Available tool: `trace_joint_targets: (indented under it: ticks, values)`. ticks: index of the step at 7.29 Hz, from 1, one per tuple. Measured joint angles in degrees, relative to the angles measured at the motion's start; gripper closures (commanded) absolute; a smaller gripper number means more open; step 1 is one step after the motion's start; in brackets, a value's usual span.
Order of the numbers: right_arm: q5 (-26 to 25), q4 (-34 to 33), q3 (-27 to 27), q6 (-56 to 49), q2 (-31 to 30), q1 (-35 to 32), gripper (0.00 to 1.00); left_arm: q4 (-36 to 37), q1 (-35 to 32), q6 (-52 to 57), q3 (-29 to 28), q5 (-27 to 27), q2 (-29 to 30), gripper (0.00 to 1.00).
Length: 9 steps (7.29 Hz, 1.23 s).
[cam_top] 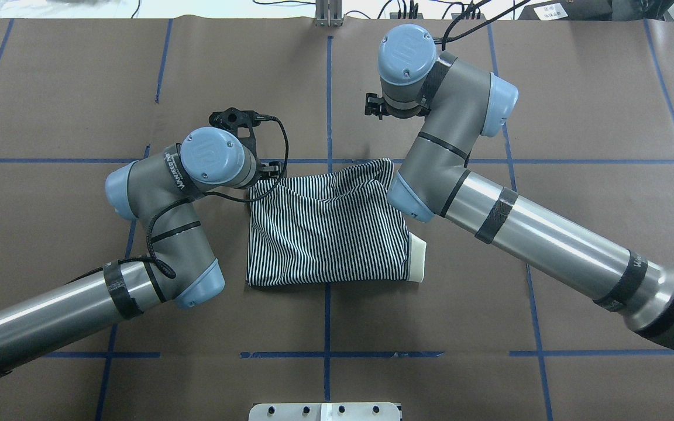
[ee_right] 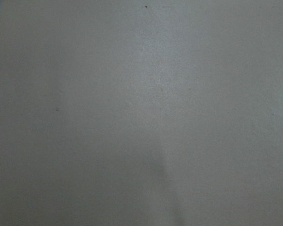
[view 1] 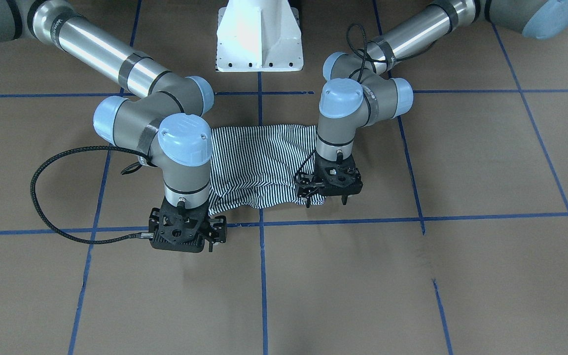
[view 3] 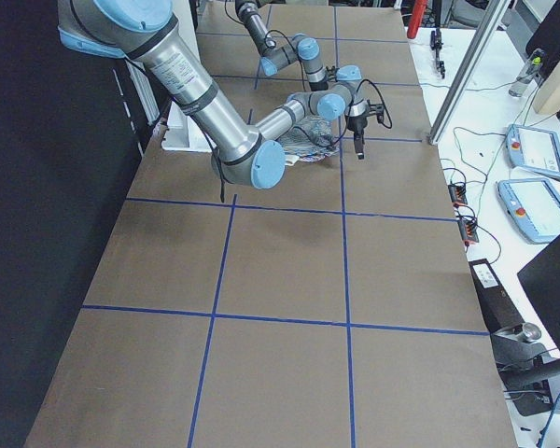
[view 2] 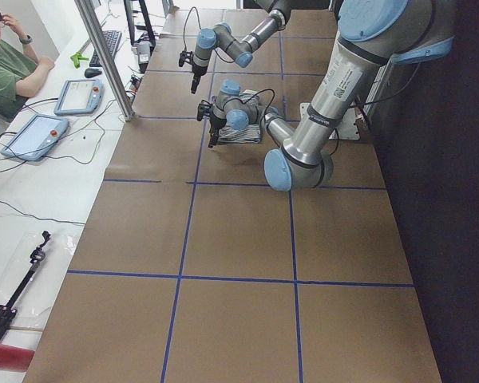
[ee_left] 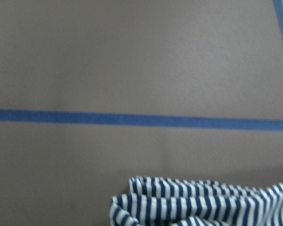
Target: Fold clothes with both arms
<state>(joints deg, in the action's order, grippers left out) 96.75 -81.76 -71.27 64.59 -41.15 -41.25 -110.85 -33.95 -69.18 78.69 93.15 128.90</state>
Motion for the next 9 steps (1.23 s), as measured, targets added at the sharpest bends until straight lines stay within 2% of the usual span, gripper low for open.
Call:
trace_joint_targets:
  ticks: [1, 2, 3, 5, 6, 7, 9]
  values:
    - [0.01, 0.06, -1.51, 0.25, -0.65, 0.41, 0.0, -0.38, -1.95, 2.6, -0.62, 0.51, 0.37, 0.0]
    - [0.04, 0.1, -3.43, 0.94, -1.37, 1.26, 0.07, -1.43, -4.46, 6.87, -0.44, 2.68, 0.35, 0.0]
    - [0.04, 0.15, -4.84, 2.9, -1.72, 2.59, 0.3, -2.97, -6.81, 11.52, -0.21, 5.66, -0.03, 0.0]
    - [-0.22, 0.69, -5.56, 8.59, -1.97, 5.87, 0.42, -5.56, -8.98, 15.7, -0.1, 8.41, -0.96, 0.0]
    - [-0.41, 1.03, -5.55, 9.97, -2.23, 7.11, 0.64, -6.03, -9.25, 16.1, -0.06, 8.73, -1.09, 0.0]
    - [-0.52, 1.35, -5.54, 10.5, -2.69, 7.81, 1.0, -6.23, -9.3, 16.11, -0.05, 8.83, -1.09, 0.0]
    - [-0.53, 1.41, -5.54, 10.65, -3.51, 8.16, 1.0, -6.39, -9.3, 15.82, -0.03, 8.88, -1.16, 0.0]
